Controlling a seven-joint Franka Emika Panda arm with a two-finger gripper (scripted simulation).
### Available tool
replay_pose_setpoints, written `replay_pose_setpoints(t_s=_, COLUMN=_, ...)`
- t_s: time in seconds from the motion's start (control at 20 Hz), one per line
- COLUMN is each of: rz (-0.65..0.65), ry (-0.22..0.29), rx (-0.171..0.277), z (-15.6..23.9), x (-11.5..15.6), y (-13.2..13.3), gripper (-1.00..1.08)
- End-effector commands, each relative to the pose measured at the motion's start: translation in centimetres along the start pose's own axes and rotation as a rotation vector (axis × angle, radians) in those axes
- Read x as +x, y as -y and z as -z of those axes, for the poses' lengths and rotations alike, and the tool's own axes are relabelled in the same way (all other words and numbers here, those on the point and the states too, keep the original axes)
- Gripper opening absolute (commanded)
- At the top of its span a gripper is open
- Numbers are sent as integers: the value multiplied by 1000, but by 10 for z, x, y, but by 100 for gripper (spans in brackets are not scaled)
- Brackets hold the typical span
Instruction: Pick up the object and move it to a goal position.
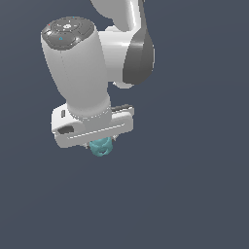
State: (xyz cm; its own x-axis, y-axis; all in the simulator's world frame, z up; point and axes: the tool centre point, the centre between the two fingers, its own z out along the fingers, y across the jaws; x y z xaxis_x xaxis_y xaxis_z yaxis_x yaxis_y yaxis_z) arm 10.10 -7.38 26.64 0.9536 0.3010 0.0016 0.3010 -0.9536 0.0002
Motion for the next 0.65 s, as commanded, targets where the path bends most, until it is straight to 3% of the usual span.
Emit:
replay_pose_setpoints(t_s=0.0, rz=1, ry=1, rx=1, z=15, x=-1, y=-10, gripper=-100)
replay_pose_setpoints(t_s=0.6, rz=1, ry=2, rx=0, z=38, x=-1, y=-28, gripper=-100)
